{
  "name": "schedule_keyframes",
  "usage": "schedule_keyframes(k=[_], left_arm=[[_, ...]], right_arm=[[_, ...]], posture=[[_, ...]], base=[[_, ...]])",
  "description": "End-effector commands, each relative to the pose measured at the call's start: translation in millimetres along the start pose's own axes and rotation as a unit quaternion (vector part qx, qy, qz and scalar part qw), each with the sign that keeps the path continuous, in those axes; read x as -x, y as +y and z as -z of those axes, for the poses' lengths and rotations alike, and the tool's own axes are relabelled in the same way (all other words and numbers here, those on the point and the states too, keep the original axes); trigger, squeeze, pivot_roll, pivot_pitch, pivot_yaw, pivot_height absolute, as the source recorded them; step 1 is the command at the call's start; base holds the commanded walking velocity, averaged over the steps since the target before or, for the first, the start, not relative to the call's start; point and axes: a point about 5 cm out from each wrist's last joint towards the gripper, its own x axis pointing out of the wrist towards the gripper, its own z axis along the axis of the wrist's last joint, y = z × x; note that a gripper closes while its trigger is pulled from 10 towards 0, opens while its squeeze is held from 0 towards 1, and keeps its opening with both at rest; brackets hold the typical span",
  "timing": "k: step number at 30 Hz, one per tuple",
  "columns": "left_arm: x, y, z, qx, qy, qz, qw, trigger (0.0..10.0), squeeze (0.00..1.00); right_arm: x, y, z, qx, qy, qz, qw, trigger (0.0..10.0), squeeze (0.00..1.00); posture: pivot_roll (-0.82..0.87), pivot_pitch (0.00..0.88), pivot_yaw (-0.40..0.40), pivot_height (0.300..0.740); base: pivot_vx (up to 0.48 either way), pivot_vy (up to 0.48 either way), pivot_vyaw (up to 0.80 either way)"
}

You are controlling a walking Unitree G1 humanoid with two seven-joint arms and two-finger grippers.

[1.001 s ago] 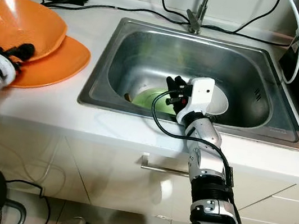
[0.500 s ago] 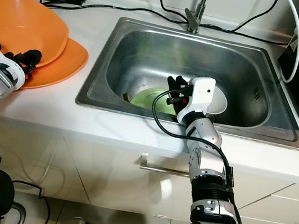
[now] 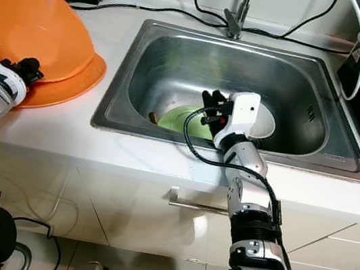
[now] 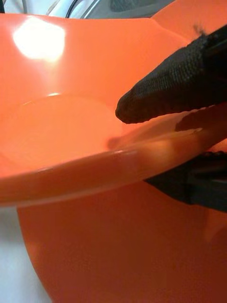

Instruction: Kitchen organization

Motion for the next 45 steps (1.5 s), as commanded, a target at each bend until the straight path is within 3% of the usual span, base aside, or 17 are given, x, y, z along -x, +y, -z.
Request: schedule_keyframes(k=[1, 13, 16, 17, 18, 24, 37, 45], left_arm=[[2.1, -4.4, -7, -0.017, -0.018, 0.001, 1.000, 0.0, 0.00], [7.5, -19.7, -26, -0.060, -0.089, 0.041, 0.993, 0.0, 0.00], [12.6, -34.6, -35, -0.090, -0.128, 0.082, 0.984, 0.0, 0.00], [13.3, -37.6, -37, -0.093, -0.133, 0.090, 0.983, 4.0, 0.00], [13.3, -39.1, -37, -0.099, -0.135, 0.093, 0.981, 10.0, 0.00], [12.4, -46.1, -27, -0.100, -0.127, 0.114, 0.980, 10.0, 0.00], [21.9, -91.0, -18, -0.096, -0.145, 0.214, 0.961, 10.0, 0.00], [23.2, -106.4, -4, -0.094, -0.129, 0.248, 0.956, 10.0, 0.00]], right_arm=[[-0.7, 0.2, 1, -0.005, 0.005, 0.001, 1.000, 10.0, 0.00], [-1.6, -0.6, 2, -0.006, 0.009, 0.005, 1.000, 10.0, 0.00], [-2.7, -1.2, 0, -0.007, 0.006, 0.007, 1.000, 10.0, 0.00], [-3.1, -1.6, -1, -0.008, 0.006, 0.008, 1.000, 10.0, 0.00], [-3.5, -1.9, -1, -0.007, 0.006, 0.009, 1.000, 10.0, 0.00], [-5.9, -3.9, -5, -0.010, -0.001, 0.020, 1.000, 10.0, 0.00], [-13.5, -3.7, -19, -0.027, -0.026, 0.022, 0.999, 10.0, 0.00], [-16.6, 1.0, -23, -0.035, -0.036, 0.009, 0.999, 10.0, 0.00]], posture=[[0.07, 0.079, -0.027, 0.718], [0.07, 0.076, -0.028, 0.718], [0.07, 0.076, -0.028, 0.718], [0.07, 0.074, -0.028, 0.718], [0.07, 0.074, -0.029, 0.718], [0.07, 0.067, -0.027, 0.718], [0.07, 0.045, -0.026, 0.718], [0.06, 0.036, -0.023, 0.718]], base=[[0.000, 0.000, 0.00], [0.000, 0.000, 0.00], [0.000, 0.000, 0.00], [0.000, 0.000, 0.00], [0.000, 0.000, 0.00], [0.000, 0.000, 0.00], [0.000, 0.000, 0.00], [0.000, 0.000, 0.00]])
